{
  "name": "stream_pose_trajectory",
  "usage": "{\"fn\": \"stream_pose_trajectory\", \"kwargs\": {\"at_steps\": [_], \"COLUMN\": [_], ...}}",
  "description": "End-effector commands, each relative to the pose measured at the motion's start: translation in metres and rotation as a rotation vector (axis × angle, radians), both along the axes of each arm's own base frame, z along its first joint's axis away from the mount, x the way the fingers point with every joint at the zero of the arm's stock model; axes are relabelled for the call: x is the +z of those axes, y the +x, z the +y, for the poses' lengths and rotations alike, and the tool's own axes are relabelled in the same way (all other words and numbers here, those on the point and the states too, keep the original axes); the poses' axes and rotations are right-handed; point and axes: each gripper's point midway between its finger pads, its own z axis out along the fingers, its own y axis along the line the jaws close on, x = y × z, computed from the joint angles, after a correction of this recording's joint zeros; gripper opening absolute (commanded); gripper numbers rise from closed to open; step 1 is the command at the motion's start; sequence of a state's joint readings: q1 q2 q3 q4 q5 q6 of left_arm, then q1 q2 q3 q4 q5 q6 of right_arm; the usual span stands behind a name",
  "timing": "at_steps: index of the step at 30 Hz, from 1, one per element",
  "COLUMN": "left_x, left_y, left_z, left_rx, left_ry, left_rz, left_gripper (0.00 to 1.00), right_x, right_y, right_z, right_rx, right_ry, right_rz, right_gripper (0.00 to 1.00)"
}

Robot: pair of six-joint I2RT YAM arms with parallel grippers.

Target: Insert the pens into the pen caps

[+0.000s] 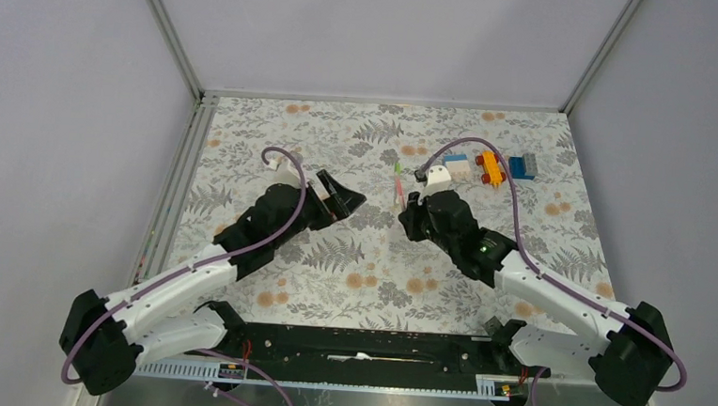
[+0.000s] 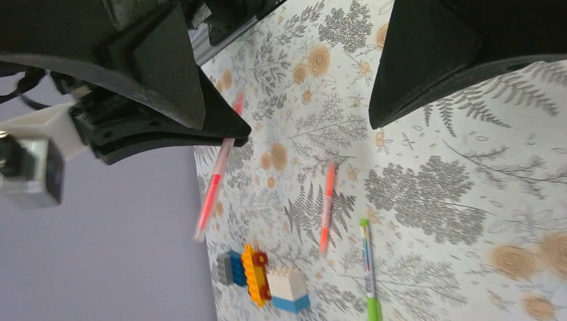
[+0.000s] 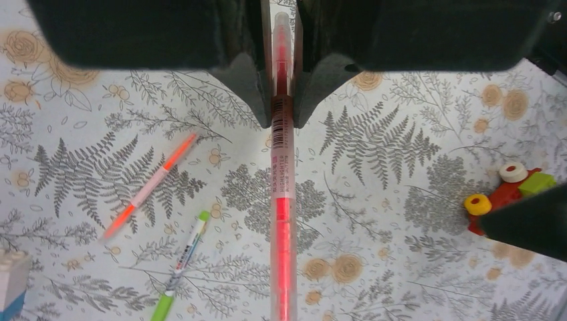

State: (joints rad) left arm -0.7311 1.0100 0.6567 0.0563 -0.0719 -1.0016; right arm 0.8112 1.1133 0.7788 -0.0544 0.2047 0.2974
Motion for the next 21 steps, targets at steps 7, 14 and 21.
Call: {"fn": "stream_pose_trajectory", "kwargs": {"at_steps": [7, 14, 21], "left_x": [0.036, 0.057, 0.074], "left_y": [-0.001, -0.018, -0.029], "left_z": [0.08, 0.09, 0.09], "left_rx": [0.388, 0.422, 0.432], "left_ry": [0.058, 0.045, -0.078], "left_rz": [0.127, 0.233, 0.289], "left_gripper": [0.99, 0.99, 0.99], "right_x": [-0.049, -0.112, -0.143], "right_y": [0.029, 0.052, 0.069], "right_z": [0.008, 0.037, 0.053], "right_rx": [-0.129, -0.135, -0.125], "right_ry": [-0.086, -0.222, -0.293], "right_rz": [0.098, 0.241, 0.288], "right_gripper": [0.0, 0.0, 0.04]}}
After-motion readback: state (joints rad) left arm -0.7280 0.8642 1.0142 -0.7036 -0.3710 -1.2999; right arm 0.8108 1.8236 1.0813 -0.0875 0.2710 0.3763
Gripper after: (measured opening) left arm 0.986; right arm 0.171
